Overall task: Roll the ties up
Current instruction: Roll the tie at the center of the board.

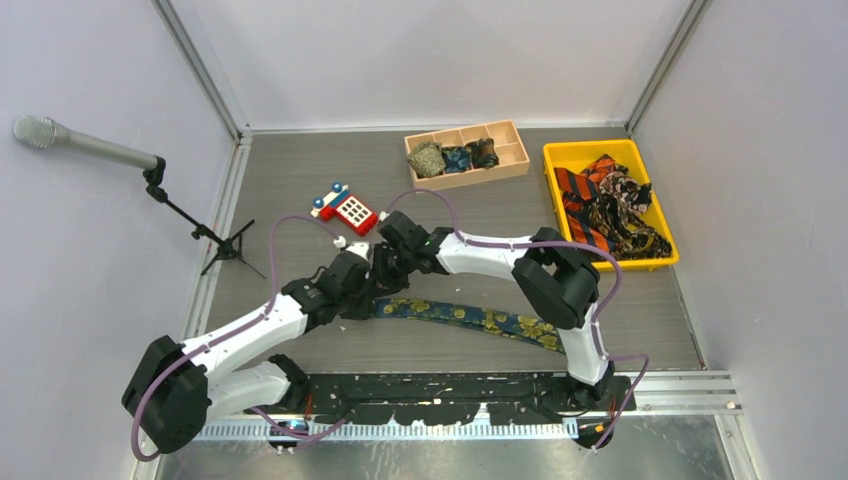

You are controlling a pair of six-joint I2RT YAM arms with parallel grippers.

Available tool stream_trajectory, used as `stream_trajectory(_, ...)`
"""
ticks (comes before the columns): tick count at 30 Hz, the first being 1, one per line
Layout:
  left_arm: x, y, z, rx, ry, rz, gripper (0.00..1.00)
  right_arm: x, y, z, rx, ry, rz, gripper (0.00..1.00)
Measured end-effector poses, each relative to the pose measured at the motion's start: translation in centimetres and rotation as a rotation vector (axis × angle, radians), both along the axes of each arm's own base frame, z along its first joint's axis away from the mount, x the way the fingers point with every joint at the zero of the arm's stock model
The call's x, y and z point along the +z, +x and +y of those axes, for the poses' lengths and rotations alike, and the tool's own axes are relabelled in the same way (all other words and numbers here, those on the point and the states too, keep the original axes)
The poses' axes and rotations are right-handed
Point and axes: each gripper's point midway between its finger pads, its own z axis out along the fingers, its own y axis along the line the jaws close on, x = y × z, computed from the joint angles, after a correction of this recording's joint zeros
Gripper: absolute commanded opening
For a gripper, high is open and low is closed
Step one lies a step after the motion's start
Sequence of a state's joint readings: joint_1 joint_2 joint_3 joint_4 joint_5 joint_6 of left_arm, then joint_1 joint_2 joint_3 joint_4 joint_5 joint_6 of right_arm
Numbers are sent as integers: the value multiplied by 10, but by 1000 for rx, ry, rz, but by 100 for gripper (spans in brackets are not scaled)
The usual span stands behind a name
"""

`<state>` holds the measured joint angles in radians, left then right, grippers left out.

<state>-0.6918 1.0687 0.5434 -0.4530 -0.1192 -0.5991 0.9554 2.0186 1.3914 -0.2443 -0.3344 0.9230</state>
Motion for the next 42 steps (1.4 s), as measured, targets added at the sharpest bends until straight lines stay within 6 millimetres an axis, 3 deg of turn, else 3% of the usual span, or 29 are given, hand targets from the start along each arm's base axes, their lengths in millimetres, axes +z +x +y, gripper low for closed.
stream_trajectory(6, 0, -2, 1, 2, 0, 5, 22, -10, -4, 3, 4, -6, 21, 16)
stream_trajectory(13, 3, -5, 2, 14, -14, 12, 40, -15, -5, 3, -1, 1, 26, 16)
stream_trajectory(16, 7, -8, 3, 23, -22, 12, 43, -19, -8, 2, -1, 2, 32, 16)
stream_trajectory(24, 23, -7, 10, 80, -28, -13, 30, -22, -10, 1, -1, 7, 36, 16)
stream_trajectory(32, 10, -8, 16, 99, 26, 25, 21, -23, -10, 1, -3, 10, 37, 16)
stream_trajectory(42, 0, -11, 18, 111, 43, 54, 18, -18, -11, 0, -3, 11, 33, 16)
